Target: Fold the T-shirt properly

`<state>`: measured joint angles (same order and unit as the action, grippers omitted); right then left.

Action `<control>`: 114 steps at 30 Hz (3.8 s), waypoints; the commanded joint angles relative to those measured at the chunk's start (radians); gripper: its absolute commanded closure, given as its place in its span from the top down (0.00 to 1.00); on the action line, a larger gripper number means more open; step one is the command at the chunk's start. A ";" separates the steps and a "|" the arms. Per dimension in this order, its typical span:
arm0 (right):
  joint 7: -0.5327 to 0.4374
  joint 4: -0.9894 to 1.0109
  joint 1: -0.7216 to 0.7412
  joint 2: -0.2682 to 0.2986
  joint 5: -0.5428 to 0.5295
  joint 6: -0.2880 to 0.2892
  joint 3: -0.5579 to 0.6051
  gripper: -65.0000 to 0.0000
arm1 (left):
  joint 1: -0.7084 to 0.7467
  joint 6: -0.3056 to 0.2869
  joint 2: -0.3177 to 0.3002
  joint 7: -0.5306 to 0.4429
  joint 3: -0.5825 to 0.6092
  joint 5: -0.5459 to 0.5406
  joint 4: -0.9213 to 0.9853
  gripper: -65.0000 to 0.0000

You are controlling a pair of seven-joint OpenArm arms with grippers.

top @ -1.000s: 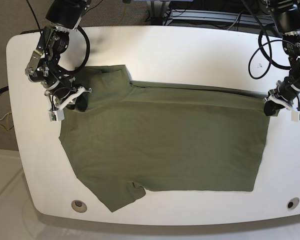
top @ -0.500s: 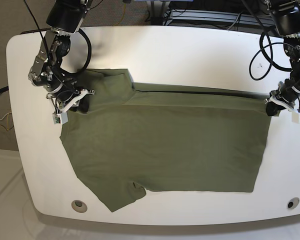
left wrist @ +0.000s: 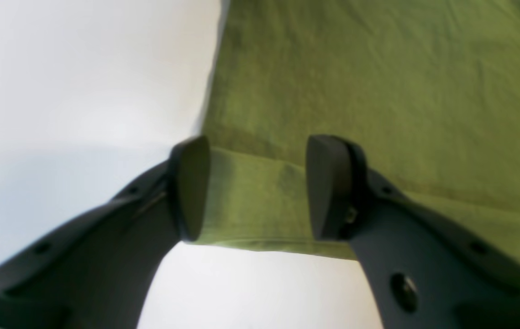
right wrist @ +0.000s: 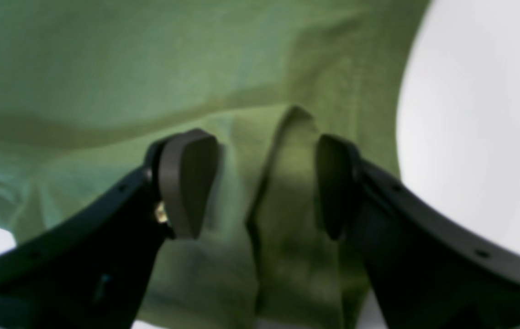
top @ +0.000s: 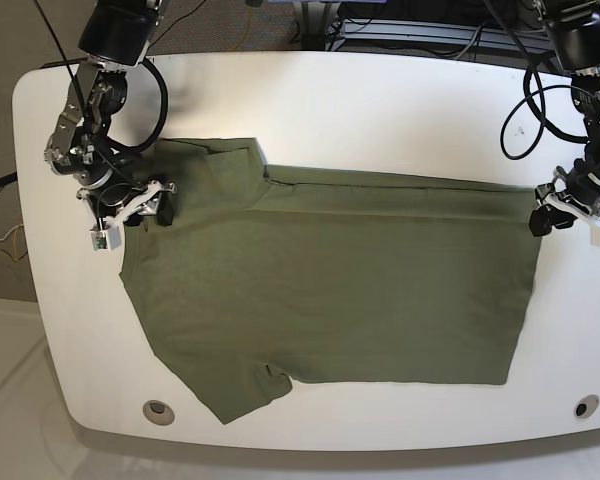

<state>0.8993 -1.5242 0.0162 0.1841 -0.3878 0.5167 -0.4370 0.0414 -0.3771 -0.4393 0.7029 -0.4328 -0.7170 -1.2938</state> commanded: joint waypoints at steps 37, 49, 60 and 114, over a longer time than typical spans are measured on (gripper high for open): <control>0.048 -0.236 -0.145 -0.054 0.005 0.010 -0.301 0.62 | -0.017 -0.007 -0.057 -0.011 -0.004 0.015 -0.037 0.55; 0.123 -0.300 -0.194 -0.072 -0.075 -0.010 -0.313 0.63 | 0.064 -0.014 -0.060 -0.019 -0.026 0.014 -0.104 0.54; 0.180 -0.291 -0.216 -0.077 -0.175 0.000 -0.340 0.63 | 0.047 -0.017 -0.056 -0.008 -0.044 0.012 -0.085 0.55; 0.083 -0.026 -0.217 -0.138 -0.248 -0.008 -0.300 0.64 | 0.094 -0.013 -0.052 -0.012 -0.038 0.009 -0.117 0.56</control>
<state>0.9405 -1.5501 -0.1978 0.0467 -0.6601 0.5236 -0.7437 0.1493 -0.3889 -0.4671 0.7162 -0.4667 -0.6922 -1.3960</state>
